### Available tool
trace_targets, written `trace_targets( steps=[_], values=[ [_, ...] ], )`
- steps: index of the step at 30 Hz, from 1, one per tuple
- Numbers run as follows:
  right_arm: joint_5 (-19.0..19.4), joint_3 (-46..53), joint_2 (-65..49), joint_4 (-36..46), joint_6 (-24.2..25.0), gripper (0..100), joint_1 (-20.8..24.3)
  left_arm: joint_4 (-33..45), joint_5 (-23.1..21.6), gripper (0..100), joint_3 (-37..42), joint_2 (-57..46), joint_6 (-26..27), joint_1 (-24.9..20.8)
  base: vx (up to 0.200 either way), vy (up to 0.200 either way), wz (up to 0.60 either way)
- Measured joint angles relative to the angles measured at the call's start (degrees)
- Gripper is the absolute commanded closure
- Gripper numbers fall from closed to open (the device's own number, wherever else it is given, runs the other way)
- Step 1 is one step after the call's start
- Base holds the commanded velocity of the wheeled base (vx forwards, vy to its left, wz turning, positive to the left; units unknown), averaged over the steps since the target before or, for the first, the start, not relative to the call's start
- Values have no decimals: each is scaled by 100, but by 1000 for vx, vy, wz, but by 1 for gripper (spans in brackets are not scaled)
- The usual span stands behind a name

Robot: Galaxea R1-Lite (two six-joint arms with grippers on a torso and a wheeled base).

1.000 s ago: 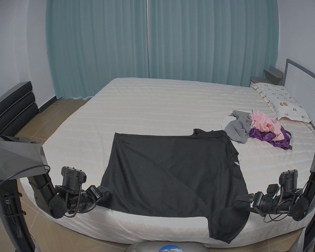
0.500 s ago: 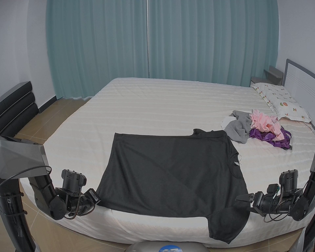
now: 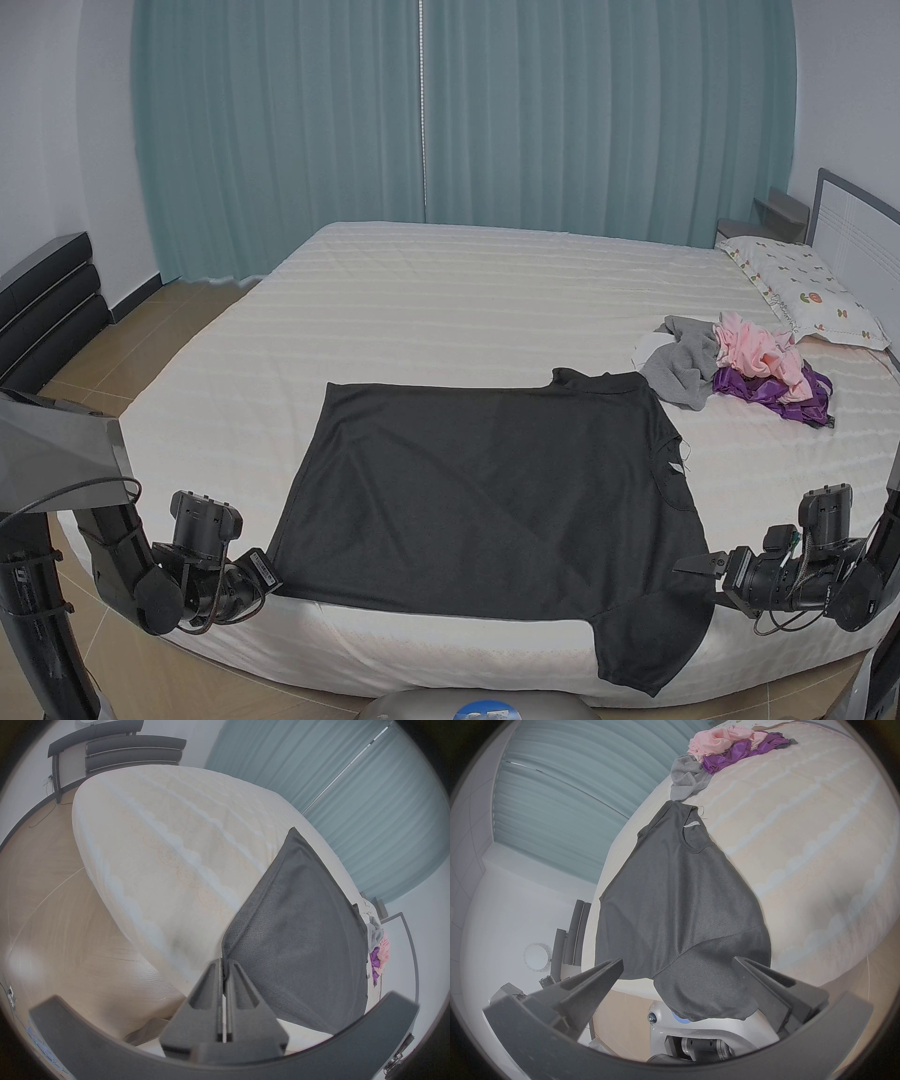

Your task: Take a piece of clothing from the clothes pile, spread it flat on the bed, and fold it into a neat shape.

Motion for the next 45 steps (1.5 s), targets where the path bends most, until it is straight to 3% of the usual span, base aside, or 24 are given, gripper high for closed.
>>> trace_targets(
  steps=[27,28,39,45],
  values=[
    [-2,6,-32,4,-5,0,0,161,5,100,37,-61,167,69,0,0,0],
    [0,6,-32,4,-5,0,0,158,2,0,39,-61,165,69,0,0,0],
    [-2,9,-12,4,-5,0,0,129,-93,0,34,-83,121,72,0,0,0],
    [-2,6,10,2,0,0,-5,105,-656,0,30,-99,85,144,0,0,0]
  ],
)
